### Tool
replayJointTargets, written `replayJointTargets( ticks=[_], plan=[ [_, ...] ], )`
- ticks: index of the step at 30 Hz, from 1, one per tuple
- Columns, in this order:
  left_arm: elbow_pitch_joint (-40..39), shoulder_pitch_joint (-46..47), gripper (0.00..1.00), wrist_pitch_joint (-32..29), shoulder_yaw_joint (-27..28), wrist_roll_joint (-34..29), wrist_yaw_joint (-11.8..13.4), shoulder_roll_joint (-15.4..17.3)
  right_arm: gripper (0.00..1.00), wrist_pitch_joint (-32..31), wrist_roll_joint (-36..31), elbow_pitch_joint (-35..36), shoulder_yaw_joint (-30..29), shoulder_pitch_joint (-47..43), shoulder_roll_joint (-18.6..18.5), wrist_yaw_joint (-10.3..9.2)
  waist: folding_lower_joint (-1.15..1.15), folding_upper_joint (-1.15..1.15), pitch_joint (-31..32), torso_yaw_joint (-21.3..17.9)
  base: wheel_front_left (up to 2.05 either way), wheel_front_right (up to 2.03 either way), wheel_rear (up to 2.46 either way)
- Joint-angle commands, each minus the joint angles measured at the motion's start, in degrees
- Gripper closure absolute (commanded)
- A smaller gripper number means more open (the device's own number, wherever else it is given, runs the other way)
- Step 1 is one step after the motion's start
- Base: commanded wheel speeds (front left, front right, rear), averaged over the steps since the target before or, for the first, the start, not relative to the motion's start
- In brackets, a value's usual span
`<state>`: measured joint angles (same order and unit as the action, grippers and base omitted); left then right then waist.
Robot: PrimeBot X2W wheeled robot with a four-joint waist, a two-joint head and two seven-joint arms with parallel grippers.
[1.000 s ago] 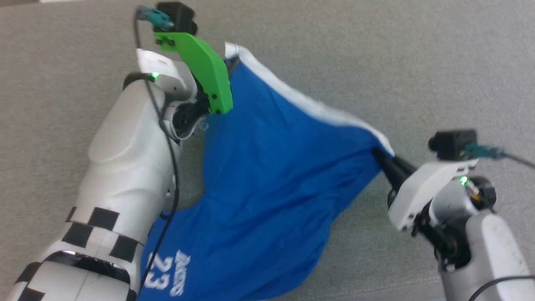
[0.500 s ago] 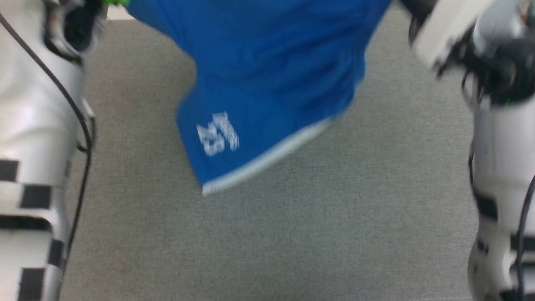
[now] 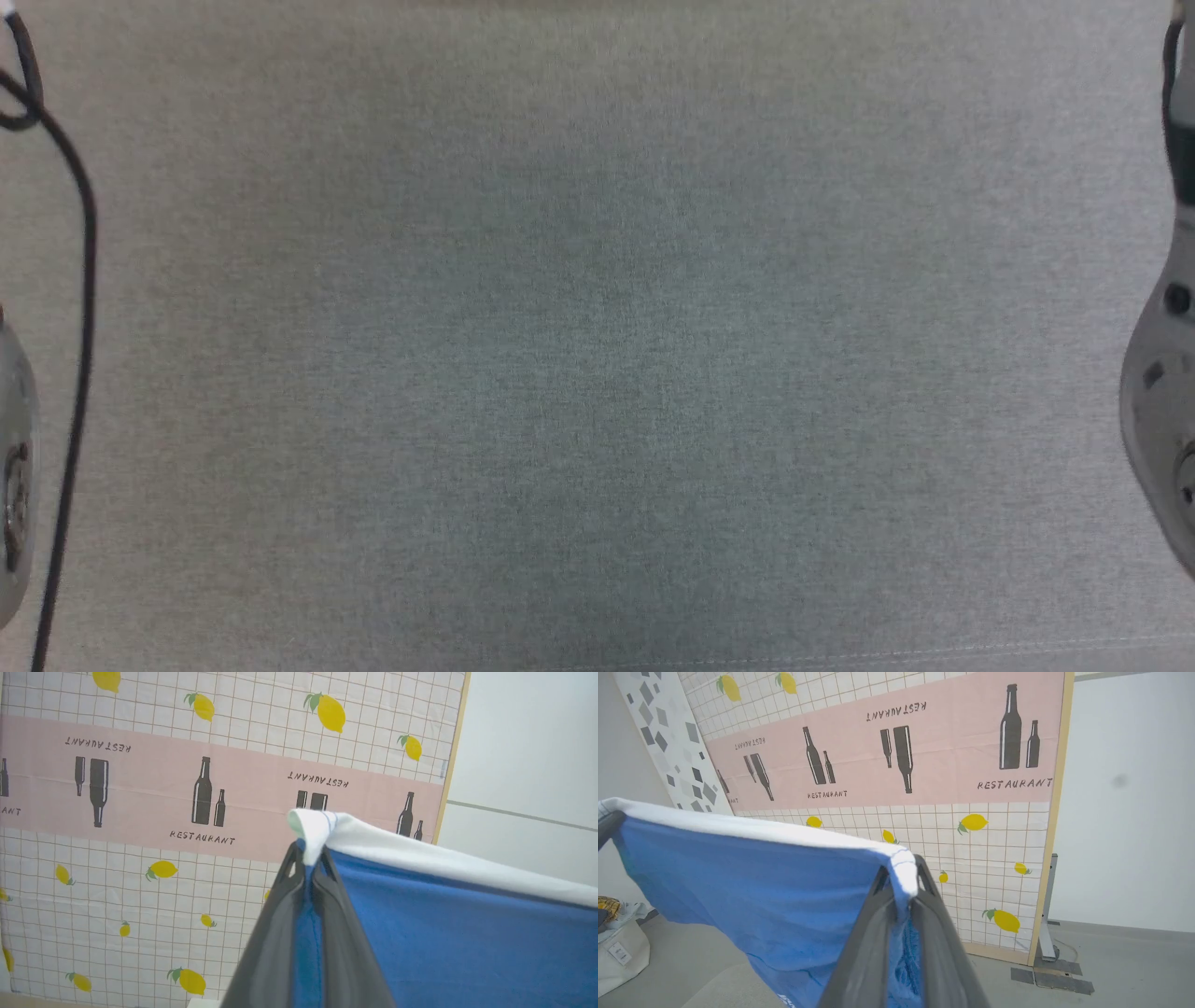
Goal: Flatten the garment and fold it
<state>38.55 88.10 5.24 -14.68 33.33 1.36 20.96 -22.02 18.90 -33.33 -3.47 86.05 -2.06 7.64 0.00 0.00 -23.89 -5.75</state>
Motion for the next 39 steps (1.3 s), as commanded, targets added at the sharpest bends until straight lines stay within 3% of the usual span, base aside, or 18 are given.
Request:
replayJointTargets(
  ticks=[1, 9, 19, 20, 21, 25, 31, 39],
  plan=[
    [1.0, 1.2, 1.0, 1.9, 1.1, 0.0, 0.4, 0.6, 1.0, 1.9, -0.6, -1.7, -1.1, 1.7, -0.8, -0.15, 0.0, 0.0, -3.5, 0.0, 0.0, 0.0, 0.0],
    [6.8, 2.3, 1.0, 6.4, 1.4, 1.8, -3.2, -1.3, 1.0, 7.3, -0.4, -9.7, 0.4, 5.6, -0.8, -0.15, 0.0, 0.0, -7.0, 0.7, 0.0, 0.0, 0.0],
    [12.1, -5.1, 1.0, 8.6, 1.4, 5.3, -7.8, -2.3, 1.0, 9.3, 5.6, -11.4, 6.1, -3.0, -0.8, -0.15, 0.0, 0.0, -2.6, 2.7, 0.0, 0.0, 0.0],
    [12.2, -6.5, 1.0, 8.7, 1.3, 5.8, -8.1, -2.4, 1.0, 9.3, 6.7, -10.6, 6.6, -5.0, -0.8, -0.15, 0.0, 0.0, -1.5, 2.9, 0.0, 0.0, 0.0],
    [11.9, -13.3, 1.0, 8.2, -0.5, 8.0, -8.7, -2.9, 1.0, 8.8, 11.2, -5.8, 8.4, -14.3, -1.6, -0.15, 0.0, 0.0, 3.9, 4.3, 0.0, 0.0, 0.0],
    [8.3, -22.7, 1.0, 8.2, -2.0, 11.4, -8.8, -3.3, 1.0, 7.0, 15.9, 1.3, 10.5, -27.0, -3.9, -0.15, 0.0, 0.0, 10.1, 5.4, 0.0, 0.0, 0.0],
    [1.2, -40.0, 1.0, 8.1, -5.1, 12.3, -8.7, -2.3, 1.0, 5.2, 15.3, 12.5, 16.7, -47.8, -9.8, -0.15, 0.0, 0.0, 18.0, 6.3, 0.0, 0.0, 0.0],
    [-9.6, -63.3, 1.0, 7.3, -6.6, 14.6, -3.6, -4.0, 1.0, 3.6, 14.1, 21.5, 19.1, -70.1, -11.7, -0.15, 0.0, 0.0, 23.2, 7.8, 0.0, 0.0, 0.0]
  ],
)
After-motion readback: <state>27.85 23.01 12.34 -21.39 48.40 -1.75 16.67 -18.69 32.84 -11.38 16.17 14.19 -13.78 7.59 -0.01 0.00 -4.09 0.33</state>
